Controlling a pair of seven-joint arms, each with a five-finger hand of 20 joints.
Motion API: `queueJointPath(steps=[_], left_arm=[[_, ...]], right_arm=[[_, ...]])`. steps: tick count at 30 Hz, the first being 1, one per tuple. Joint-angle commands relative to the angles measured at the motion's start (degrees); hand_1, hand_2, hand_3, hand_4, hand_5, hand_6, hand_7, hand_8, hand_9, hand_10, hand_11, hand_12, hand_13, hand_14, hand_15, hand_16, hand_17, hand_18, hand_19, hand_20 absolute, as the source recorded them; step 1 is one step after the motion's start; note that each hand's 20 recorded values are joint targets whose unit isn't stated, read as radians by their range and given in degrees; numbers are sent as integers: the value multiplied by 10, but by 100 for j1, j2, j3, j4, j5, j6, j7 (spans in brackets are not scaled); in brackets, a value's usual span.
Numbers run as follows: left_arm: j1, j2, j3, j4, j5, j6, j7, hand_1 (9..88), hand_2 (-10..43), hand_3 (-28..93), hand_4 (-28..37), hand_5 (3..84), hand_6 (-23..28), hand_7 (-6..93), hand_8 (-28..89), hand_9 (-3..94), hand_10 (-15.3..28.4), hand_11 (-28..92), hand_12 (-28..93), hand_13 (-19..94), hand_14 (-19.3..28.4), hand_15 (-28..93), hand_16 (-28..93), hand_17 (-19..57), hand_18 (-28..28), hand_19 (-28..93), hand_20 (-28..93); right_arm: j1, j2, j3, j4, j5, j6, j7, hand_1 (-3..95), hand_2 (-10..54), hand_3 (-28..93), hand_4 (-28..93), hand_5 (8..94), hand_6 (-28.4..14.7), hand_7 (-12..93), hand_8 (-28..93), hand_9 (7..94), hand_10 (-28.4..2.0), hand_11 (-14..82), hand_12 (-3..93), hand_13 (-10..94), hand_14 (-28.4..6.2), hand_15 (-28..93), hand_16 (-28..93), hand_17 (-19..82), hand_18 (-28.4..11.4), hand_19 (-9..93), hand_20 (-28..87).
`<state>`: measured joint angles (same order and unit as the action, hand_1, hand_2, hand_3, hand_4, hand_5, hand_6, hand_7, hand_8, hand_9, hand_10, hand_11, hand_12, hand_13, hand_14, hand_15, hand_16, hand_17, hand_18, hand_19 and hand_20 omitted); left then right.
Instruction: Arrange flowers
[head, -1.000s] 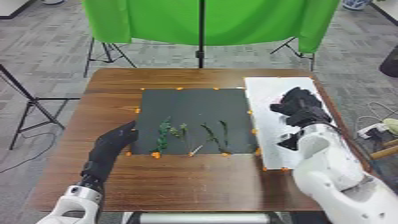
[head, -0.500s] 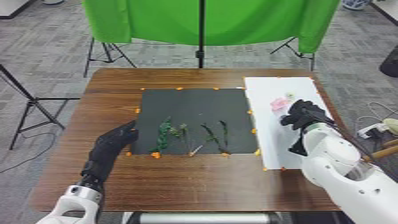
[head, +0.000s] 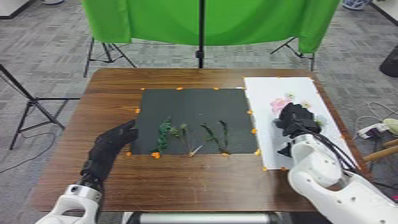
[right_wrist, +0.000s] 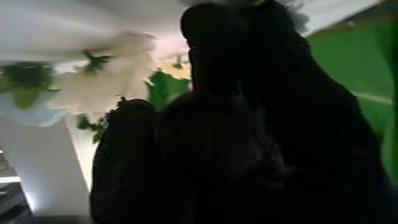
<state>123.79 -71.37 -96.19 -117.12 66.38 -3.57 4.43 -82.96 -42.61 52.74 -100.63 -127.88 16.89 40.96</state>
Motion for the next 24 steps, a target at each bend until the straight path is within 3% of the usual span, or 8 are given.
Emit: queueJointPath(steps=[1, 5, 7, 9, 13, 18, 20, 24], left_arm=[[168, 10, -216, -28, -113, 642, 622, 259, -25, 635, -209, 440, 51, 63, -43, 431, 132, 149, 156, 304, 170, 200, 48, 1, 147, 73, 189], [244, 15, -275, -23, -296, 1115, 1034, 257, -29, 643, -208, 446, 50, 70, -44, 434, 132, 149, 153, 305, 163, 191, 41, 6, 145, 69, 188], [281, 7, -301, -29, -417, 1348, 1144, 252, -31, 648, -212, 447, 49, 71, -46, 425, 127, 142, 149, 294, 156, 165, 34, 9, 142, 62, 186], [325, 10, -328, -44, -548, 1506, 1167, 246, -30, 650, -219, 443, 49, 70, -48, 410, 124, 126, 143, 283, 149, 146, 33, 11, 139, 54, 185], [366, 17, -330, -80, -740, 1593, 1158, 213, -9, 661, -266, 432, 48, 59, -49, 396, 123, 104, 141, 267, 142, 103, 48, 12, 134, 39, 184], [320, 58, -212, -97, -821, 1628, 1137, 164, 105, 620, -282, 432, 52, 46, -53, 399, 125, 99, 135, 261, 142, 87, 48, 11, 130, 37, 183], [259, 83, -140, -58, -806, 1611, 1162, 164, 130, 604, -282, 432, 54, 44, -54, 401, 126, 99, 134, 260, 141, 85, 48, 11, 129, 37, 183], [236, 123, -72, -82, -786, 1563, 1161, 154, 137, 612, -282, 430, 56, 42, -54, 401, 126, 100, 132, 259, 141, 88, 50, 10, 127, 38, 184]], right_arm=[[161, 76, 164, -623, 31, 0, -225, 653, -95, 482, -130, 821, -8, 175, 136, 928, -96, 194, 353, 937, -9, 597, 280, 726, -68, 932, 487], [804, 33, -162, -1012, 250, 45, -511, 654, -95, 484, -128, 825, -11, 177, 136, 931, -96, 196, 353, 937, -8, 599, 277, 729, -68, 932, 486], [1429, -159, -581, -1013, 517, -6, -740, 655, -95, 484, -128, 825, -13, 177, 136, 932, -96, 196, 353, 937, -7, 599, 276, 729, -67, 932, 486], [2139, -447, -1123, -882, 990, -14, -1070, 654, -95, 486, -126, 826, -14, 176, 136, 932, -95, 195, 353, 937, -7, 599, 275, 729, -66, 932, 485], [3310, -1185, -2274, -402, 1377, -94, -1629, 652, -95, 489, -127, 824, -13, 178, 137, 931, -94, 193, 357, 937, -8, 598, 275, 730, -66, 932, 484], [3894, -2129, -3128, 227, 1554, -227, -1985, 646, -95, 495, -128, 821, -11, 180, 138, 928, -93, 185, 362, 937, -7, 597, 275, 728, -66, 932, 486], [4005, -2388, -3385, 469, 1698, -341, -2028, 642, -95, 501, -129, 820, -10, 182, 137, 928, -93, 183, 363, 937, -7, 596, 277, 728, -66, 932, 487], [4132, -2729, -3818, 844, 1700, -581, -1996, 634, -95, 510, -133, 818, -9, 185, 134, 926, -93, 183, 367, 937, -7, 595, 279, 727, -65, 932, 488]])
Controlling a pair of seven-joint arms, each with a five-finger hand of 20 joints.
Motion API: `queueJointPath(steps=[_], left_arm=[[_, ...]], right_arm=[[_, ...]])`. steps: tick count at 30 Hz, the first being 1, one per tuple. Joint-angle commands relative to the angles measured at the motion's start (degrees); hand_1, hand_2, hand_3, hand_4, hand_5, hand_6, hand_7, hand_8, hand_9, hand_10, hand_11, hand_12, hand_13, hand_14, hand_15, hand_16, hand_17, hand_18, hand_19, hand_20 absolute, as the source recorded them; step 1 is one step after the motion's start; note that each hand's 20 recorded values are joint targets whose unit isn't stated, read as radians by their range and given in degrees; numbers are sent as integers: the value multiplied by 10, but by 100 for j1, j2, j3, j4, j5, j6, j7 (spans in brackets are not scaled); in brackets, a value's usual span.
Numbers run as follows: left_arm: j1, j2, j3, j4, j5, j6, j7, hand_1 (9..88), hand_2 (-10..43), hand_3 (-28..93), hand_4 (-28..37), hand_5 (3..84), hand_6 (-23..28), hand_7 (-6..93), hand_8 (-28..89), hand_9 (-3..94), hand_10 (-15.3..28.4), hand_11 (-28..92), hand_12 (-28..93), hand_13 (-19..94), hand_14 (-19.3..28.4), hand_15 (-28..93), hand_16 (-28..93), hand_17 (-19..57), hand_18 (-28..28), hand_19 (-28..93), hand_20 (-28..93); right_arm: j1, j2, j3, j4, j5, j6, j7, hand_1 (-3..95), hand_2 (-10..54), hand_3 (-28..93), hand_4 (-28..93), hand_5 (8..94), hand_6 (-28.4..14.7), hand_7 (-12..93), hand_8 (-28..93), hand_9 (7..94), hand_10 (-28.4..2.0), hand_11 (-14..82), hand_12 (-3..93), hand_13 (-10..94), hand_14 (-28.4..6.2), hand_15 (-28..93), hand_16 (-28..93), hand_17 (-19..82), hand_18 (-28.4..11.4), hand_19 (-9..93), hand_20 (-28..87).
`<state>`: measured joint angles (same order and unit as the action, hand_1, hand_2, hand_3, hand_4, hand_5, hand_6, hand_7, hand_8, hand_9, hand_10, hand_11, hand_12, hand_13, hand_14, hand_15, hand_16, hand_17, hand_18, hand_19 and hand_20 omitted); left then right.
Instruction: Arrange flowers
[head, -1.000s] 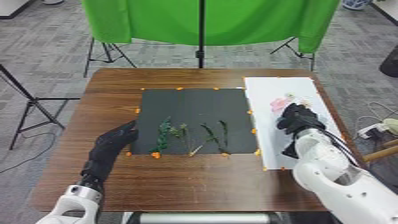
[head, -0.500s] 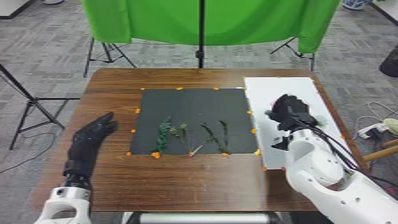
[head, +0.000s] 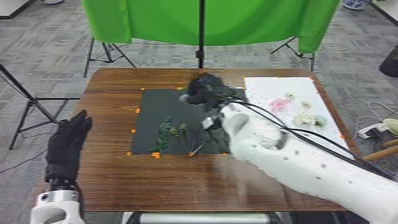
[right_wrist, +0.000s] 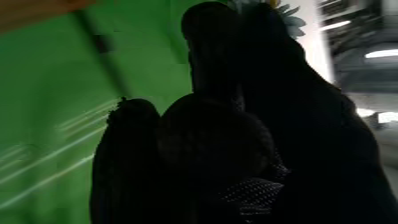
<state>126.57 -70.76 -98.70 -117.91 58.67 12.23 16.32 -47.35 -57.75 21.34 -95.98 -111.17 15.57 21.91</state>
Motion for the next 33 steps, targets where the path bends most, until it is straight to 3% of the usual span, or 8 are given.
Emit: queueJointPath(steps=[1, 12, 13, 16, 18, 21, 24, 33], left_arm=[[-58, 71, 206, 5, -23, -23, -23, 153, 136, 614, -282, 429, 56, 43, -53, 401, 127, 100, 132, 260, 142, 90, 51, 10, 127, 39, 184], [-140, 83, 271, 65, -58, -97, 42, 152, 131, 620, -283, 426, 56, 47, -52, 400, 126, 104, 134, 260, 144, 103, 50, 9, 128, 45, 186], [-150, 85, 270, 72, -58, -104, 51, 159, 101, 631, -282, 425, 56, 48, -51, 399, 126, 104, 135, 260, 144, 105, 50, 8, 128, 46, 185], [-144, 56, 206, 142, 246, -244, 184, 263, -57, 648, -224, 400, 58, 49, -49, 387, 120, 107, 139, 261, 142, 108, 49, 8, 138, 51, 181], [-124, 43, 155, 156, 280, -345, 181, 329, -92, 612, -168, 360, 54, 51, -46, 358, 109, 103, 143, 257, 137, 101, 52, 9, 150, 52, 175], [-111, 30, 104, 229, 233, -385, 180, 365, -95, 587, -149, 325, 48, 53, -48, 328, 98, 97, 147, 247, 132, 85, 55, 7, 162, 48, 171], [-28, 10, 71, 250, 22, -380, 247, 370, -95, 579, -149, 321, 47, 55, -47, 323, 97, 95, 152, 244, 132, 77, 61, 5, 163, 42, 169], [36, -44, 56, 257, -96, -409, 219, 354, -95, 579, -163, 335, 46, 55, -47, 327, 98, 92, 161, 243, 133, 74, 76, 1, 158, 32, 174]], right_arm=[[584, -1271, -759, 495, 36, -447, -112, 634, -95, 509, -136, 816, -9, 185, 133, 923, -93, 182, 367, 937, -7, 594, 279, 725, -65, 932, 488], [546, -1553, -1014, 1336, -147, -683, 45, 627, -95, 518, -143, 811, -4, 191, 119, 919, -92, 183, 368, 937, -9, 588, 286, 723, -67, 932, 488], [517, -1551, -981, 1352, -176, -785, 71, 626, -95, 520, -141, 811, -4, 190, 116, 919, -93, 183, 368, 937, -9, 588, 286, 723, -67, 932, 488], [499, -1543, -996, 1392, -200, -871, 84, 618, -95, 524, -133, 812, -3, 182, 103, 915, -97, 181, 373, 937, -11, 585, 288, 719, -69, 932, 488], [479, -1536, -994, 1389, -224, -930, 111, 615, -95, 511, -127, 807, -2, 170, 98, 913, -100, 173, 377, 937, -12, 580, 294, 718, -70, 932, 485], [451, -1540, -965, 1385, -197, -1001, 100, 613, -95, 499, -123, 798, -3, 161, 92, 909, -102, 171, 379, 937, -13, 574, 298, 715, -69, 932, 481], [440, -1492, -969, 1296, -183, -1069, 97, 612, -95, 480, -109, 786, -8, 149, 88, 905, -104, 172, 378, 937, -13, 570, 307, 714, -68, 932, 475], [385, -1250, -676, 936, -48, -1340, 130, 541, -95, 550, -149, 721, -17, 136, 20, 878, -104, 195, 360, 937, -13, 563, 310, 710, -69, 932, 464]])
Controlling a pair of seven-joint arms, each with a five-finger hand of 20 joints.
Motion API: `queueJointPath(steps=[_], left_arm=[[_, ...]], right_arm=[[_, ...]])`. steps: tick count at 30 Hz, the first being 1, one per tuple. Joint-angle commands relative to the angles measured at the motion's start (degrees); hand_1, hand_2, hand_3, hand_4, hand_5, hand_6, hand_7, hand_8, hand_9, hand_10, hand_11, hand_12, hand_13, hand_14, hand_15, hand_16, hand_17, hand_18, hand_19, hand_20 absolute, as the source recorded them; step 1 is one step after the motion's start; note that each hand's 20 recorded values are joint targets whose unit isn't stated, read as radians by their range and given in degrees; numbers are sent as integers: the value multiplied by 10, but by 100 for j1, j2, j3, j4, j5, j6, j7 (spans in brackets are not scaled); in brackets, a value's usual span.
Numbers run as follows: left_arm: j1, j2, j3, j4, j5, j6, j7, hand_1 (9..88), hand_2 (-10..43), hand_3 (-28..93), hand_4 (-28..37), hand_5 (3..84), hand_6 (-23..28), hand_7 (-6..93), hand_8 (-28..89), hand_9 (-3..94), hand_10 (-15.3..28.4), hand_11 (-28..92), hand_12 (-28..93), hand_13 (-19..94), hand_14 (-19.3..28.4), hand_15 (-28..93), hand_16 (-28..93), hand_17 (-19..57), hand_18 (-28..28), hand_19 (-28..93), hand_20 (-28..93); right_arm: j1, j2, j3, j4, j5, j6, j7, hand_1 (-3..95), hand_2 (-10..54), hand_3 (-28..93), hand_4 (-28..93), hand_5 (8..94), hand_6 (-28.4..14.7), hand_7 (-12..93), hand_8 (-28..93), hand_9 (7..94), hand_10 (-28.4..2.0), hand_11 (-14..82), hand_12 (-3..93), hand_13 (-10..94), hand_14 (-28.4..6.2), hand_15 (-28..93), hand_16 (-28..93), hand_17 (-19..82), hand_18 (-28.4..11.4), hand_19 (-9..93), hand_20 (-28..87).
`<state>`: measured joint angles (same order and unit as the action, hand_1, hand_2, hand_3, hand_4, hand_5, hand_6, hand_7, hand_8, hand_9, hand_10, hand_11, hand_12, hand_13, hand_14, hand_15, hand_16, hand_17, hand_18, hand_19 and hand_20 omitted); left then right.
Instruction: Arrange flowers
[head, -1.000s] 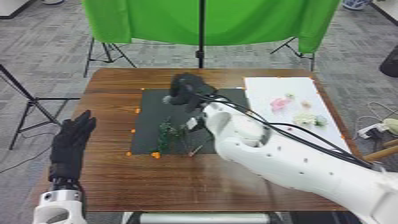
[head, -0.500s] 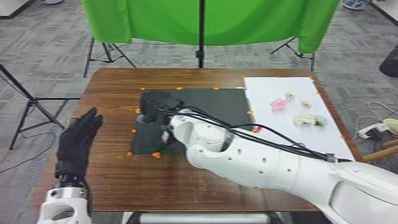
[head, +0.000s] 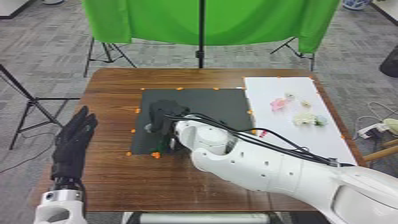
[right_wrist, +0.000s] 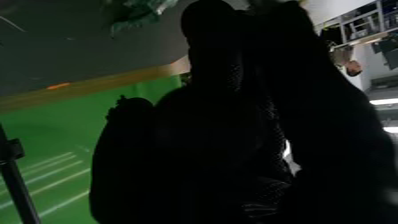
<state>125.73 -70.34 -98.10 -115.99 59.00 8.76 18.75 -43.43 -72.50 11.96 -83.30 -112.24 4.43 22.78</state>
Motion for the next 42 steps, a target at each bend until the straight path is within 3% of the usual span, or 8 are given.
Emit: queueJointPath(steps=[1, 6, 13, 17, 21, 24, 38, 42], left_arm=[[125, -80, -9, 65, -116, -71, -26, 351, -95, 581, -164, 336, 46, 55, -47, 327, 98, 92, 161, 244, 134, 75, 77, 1, 158, 32, 175], [188, -121, -20, 29, -114, -86, -25, 346, -95, 585, -170, 340, 47, 56, -47, 329, 99, 92, 163, 244, 135, 77, 81, 1, 157, 32, 178], [208, -167, -22, 35, -142, -117, -8, 341, -95, 586, -170, 351, 50, 55, -47, 333, 99, 94, 165, 248, 135, 82, 82, 1, 155, 31, 179], [302, -228, -72, -18, -157, -93, -32, 338, -95, 589, -168, 358, 51, 55, -47, 337, 100, 94, 164, 250, 136, 87, 83, 1, 154, 33, 181], [365, -240, -92, -57, -154, -110, -45, 333, -95, 593, -166, 363, 50, 56, -47, 339, 100, 96, 165, 252, 138, 92, 82, 1, 153, 34, 182], [335, -238, -95, -59, -160, -119, -57, 331, -95, 596, -167, 366, 50, 57, -47, 340, 101, 97, 166, 253, 138, 95, 81, 1, 153, 34, 183], [224, -216, -17, -37, -124, -204, -150, 324, -95, 604, -169, 377, 50, 61, -48, 346, 103, 99, 165, 257, 140, 105, 76, 1, 152, 37, 185], [247, -226, -13, -47, -141, -181, -160, 323, -95, 606, -166, 378, 50, 61, -48, 348, 103, 100, 165, 259, 141, 108, 76, 1, 152, 37, 186]], right_arm=[[-17, 270, 332, -399, 80, -257, 62, 536, -95, 553, -152, 715, -17, 135, -13, 876, -104, 200, 355, 937, -13, 562, 312, 710, -69, 932, 463], [-172, 700, 935, -1119, 317, -401, 152, 482, -95, 600, -175, 654, -30, 124, -86, 850, -116, 252, 295, 937, -13, 550, 314, 707, -67, 932, 448], [-1540, 2393, 3035, -2958, -222, 264, 617, 439, -95, 618, -155, 646, -23, 127, -77, 792, -141, 236, 234, 910, -37, 510, 348, 658, -92, 932, 444], [-2808, 3067, 4775, -3534, -91, -1156, 1167, 413, -95, 614, -137, 598, -25, 99, -68, 689, -171, 159, 218, 847, -67, 533, 349, 600, -119, 931, 472], [-3825, 3267, 5897, -3448, 94, -1725, 1686, 398, -95, 609, -138, 486, -38, 49, -47, 525, -207, 79, 217, 779, -97, 561, 332, 563, -134, 926, 454], [-4352, 3328, 6281, -3258, 10, -1738, 1922, 394, -95, 595, -140, 464, -46, 39, -43, 498, -216, 70, 223, 759, -107, 577, 328, 555, -137, 921, 451], [-4709, 3266, 5893, -2412, -374, -1257, 1885, 401, -95, 596, -150, 475, -25, 61, -46, 536, -202, 98, 226, 776, -97, 611, 310, 571, -133, 929, 436], [-4738, 3252, 5551, -2109, -840, -462, 1774, 459, -95, 616, -174, 519, -14, 89, -62, 592, -183, 138, 223, 798, -81, 626, 308, 594, -124, 932, 455]])
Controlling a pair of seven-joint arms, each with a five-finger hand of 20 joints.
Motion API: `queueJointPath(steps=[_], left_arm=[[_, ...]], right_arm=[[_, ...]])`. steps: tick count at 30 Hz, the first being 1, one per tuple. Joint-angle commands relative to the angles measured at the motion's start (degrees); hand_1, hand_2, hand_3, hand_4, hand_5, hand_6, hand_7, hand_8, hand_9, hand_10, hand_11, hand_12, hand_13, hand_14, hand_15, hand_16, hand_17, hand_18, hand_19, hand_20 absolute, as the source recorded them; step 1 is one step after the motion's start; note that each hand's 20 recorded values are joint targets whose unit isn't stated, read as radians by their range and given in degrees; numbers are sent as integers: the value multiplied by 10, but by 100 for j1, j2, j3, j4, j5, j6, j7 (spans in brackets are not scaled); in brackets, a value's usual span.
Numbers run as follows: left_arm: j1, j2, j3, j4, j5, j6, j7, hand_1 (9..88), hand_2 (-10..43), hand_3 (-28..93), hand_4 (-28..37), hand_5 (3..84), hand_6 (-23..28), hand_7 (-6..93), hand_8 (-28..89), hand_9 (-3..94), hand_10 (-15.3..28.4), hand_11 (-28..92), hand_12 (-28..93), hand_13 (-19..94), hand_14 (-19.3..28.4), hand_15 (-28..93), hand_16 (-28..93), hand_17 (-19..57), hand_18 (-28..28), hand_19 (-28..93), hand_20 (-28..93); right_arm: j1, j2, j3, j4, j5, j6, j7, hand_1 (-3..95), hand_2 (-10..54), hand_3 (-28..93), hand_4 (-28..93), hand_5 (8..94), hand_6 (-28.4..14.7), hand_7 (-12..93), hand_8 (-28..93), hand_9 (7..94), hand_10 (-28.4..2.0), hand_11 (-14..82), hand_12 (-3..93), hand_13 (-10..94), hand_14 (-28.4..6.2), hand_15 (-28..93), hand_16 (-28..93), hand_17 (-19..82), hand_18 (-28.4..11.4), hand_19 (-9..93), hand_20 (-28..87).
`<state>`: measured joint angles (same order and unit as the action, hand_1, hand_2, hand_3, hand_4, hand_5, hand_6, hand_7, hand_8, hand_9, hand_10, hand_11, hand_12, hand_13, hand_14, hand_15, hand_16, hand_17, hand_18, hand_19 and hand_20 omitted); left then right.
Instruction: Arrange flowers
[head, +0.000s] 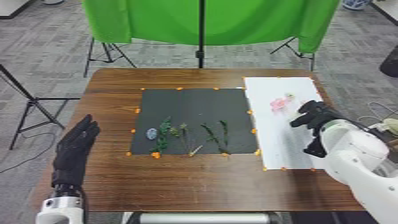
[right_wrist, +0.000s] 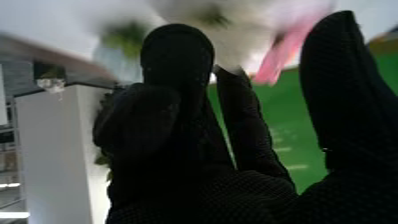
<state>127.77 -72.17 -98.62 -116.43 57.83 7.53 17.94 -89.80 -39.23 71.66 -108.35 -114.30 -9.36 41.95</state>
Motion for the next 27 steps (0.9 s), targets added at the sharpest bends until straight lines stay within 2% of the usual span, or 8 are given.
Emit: queueJointPath(steps=[1, 5, 7, 10, 14, 20, 22, 27], left_arm=[[62, -53, 37, -14, -34, -43, -63, 323, -95, 605, -166, 378, 50, 61, -48, 348, 103, 101, 164, 260, 141, 110, 76, 1, 151, 37, 186], [71, -57, 30, -24, -42, -45, -56, 322, -95, 606, -165, 379, 49, 62, -48, 349, 104, 101, 164, 260, 141, 113, 75, 1, 152, 39, 187], [65, -42, 28, -20, -42, -75, -51, 321, -95, 607, -165, 380, 49, 61, -48, 349, 104, 102, 164, 261, 141, 114, 75, 1, 152, 39, 186], [57, -17, 37, -15, -44, -103, -61, 320, -95, 609, -165, 380, 49, 61, -48, 352, 104, 104, 164, 262, 142, 115, 73, 0, 152, 40, 187], [94, 2, 37, -17, -71, -106, -71, 318, -95, 613, -165, 380, 49, 61, -48, 355, 105, 106, 163, 263, 142, 117, 73, 1, 151, 39, 186], [11, 39, 63, 5, -97, -108, -64, 309, -95, 620, -172, 381, 49, 58, -47, 356, 106, 105, 163, 264, 142, 117, 72, 1, 151, 38, 186], [4, 60, 79, 7, -153, -97, -48, 291, -95, 637, -174, 383, 49, 58, -47, 356, 106, 105, 162, 264, 143, 118, 72, 1, 151, 39, 187], [-74, 92, 125, 31, -101, -77, -41, 295, -95, 651, -172, 385, 50, 57, -47, 359, 107, 106, 163, 264, 143, 117, 72, 1, 150, 39, 187]], right_arm=[[-81, -66, -527, 485, -701, 1267, -185, 488, -95, 611, -176, 551, -9, 106, -70, 627, -173, 161, 221, 813, -72, 627, 311, 607, -115, 932, 467], [-155, -28, -456, 430, -1044, 2060, -291, 613, -95, 514, -157, 705, -5, 151, 37, 804, -117, 110, 340, 872, -44, 606, 322, 655, -93, 932, 486], [-156, -4, -185, 74, -1222, 1970, -189, 662, -95, 487, -140, 794, -7, 175, 102, 888, -97, 93, 392, 905, -31, 590, 324, 683, -83, 932, 488], [133, 5, 113, -730, -1603, 1863, -95, 666, -95, 488, -135, 807, -14, 173, 110, 901, -99, 92, 404, 913, -24, 584, 327, 691, -78, 932, 490], [1263, -131, -751, -929, -1278, 2260, -593, 664, -95, 490, -132, 808, -12, 169, 116, 898, -97, 86, 407, 914, -23, 579, 333, 692, -76, 932, 490], [3420, -1097, -2996, 202, -516, 2095, -1569, 655, -95, 495, -130, 808, -7, 168, 117, 899, -91, 83, 407, 915, -22, 577, 337, 691, -75, 932, 492], [3863, -1544, -3523, 689, -353, 1956, -1728, 653, -95, 497, -133, 807, -6, 169, 117, 897, -89, 82, 409, 914, -22, 577, 338, 691, -76, 932, 494], [4481, -2418, -4510, 1671, 50, 1752, -1867, 644, -95, 509, -139, 803, -1, 175, 115, 894, -88, 81, 408, 914, -21, 578, 339, 691, -78, 932, 502]])
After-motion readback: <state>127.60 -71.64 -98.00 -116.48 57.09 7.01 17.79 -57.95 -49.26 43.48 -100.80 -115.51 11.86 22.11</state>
